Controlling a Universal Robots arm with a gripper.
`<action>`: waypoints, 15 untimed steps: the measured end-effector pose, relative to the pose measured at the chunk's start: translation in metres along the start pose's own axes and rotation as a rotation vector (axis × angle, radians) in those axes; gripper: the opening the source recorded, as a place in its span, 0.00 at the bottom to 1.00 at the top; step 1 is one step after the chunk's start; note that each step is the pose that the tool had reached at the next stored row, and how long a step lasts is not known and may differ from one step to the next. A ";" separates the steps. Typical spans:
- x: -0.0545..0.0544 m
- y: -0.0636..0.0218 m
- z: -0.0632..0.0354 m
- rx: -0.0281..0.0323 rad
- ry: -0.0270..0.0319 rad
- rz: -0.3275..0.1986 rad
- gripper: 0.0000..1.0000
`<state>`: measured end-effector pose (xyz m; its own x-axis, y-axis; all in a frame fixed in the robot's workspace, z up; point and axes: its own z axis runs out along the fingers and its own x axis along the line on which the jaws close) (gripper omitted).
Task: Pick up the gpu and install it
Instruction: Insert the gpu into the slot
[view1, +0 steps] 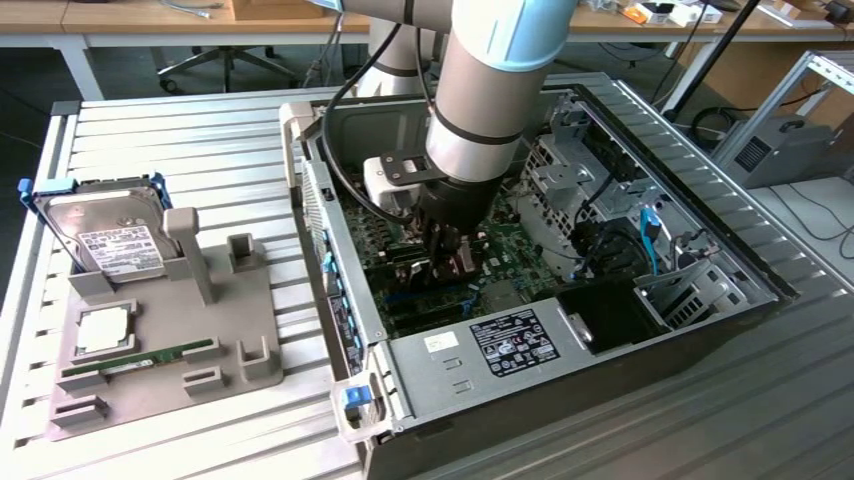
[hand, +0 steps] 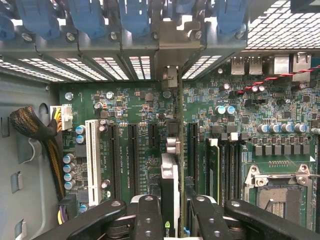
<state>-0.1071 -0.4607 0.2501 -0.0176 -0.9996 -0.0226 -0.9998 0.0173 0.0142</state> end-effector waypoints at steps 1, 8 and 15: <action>0.000 0.0000 -0.0001 -0.0001 0.0001 0.000 0.27; 0.000 0.0000 0.0026 -0.0003 0.0006 0.000 0.27; 0.000 -0.0001 0.0029 -0.0002 0.0003 0.000 0.27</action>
<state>-0.1070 -0.4608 0.2472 -0.0175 -0.9996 -0.0223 -0.9998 0.0172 0.0143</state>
